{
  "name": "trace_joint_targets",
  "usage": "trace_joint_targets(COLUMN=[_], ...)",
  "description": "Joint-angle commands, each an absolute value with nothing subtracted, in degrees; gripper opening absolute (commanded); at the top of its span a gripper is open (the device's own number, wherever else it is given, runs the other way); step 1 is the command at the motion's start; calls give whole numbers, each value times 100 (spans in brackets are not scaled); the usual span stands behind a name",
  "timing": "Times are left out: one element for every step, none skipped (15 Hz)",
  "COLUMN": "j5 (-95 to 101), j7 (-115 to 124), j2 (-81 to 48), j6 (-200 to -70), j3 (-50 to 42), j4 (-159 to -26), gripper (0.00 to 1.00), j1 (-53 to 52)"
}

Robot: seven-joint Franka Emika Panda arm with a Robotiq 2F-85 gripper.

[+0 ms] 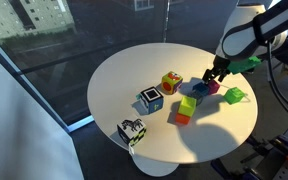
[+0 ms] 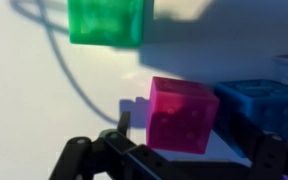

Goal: Take the purple block off of the green block

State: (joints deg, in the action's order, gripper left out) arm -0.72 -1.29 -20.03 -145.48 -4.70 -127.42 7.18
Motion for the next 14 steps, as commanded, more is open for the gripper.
trace_joint_targets(j5=[-193, -193, -189, -193, -187, -187, -185, -188, -187, -193, -202, -209, -233, -248], j7=[-206, -180, -168, -164, -148, -140, -124, -133, -134, -141, -155, -167, -206, -223], j2=[-1925, -1888, -1852, -1803, -1762, -1698, -1655, -1601, -1566, -1527, -1498, -1479, -1463, -1450], j6=[-14523, -14507, -14509, -14503, -14504, -14495, -14483, -14474, -14467, -14455, -14451, -14445, -14431, -14420], j3=[-437, -442, -446, -446, -451, -451, -454, -448, -444, -435, -420, -406, -377, -353], j4=[-12710, -12730, -12754, -12784, -12805, -12838, -12854, -12877, -12888, -12897, -12903, -12903, -12903, -12901], gripper=[100, 100, 100, 100, 100, 100, 100, 100, 100, 100, 100, 100, 100, 100], j1=[741, 735, 730, 728, 722, 716, 710, 706, 700, 695, 689, 681, 678, 672])
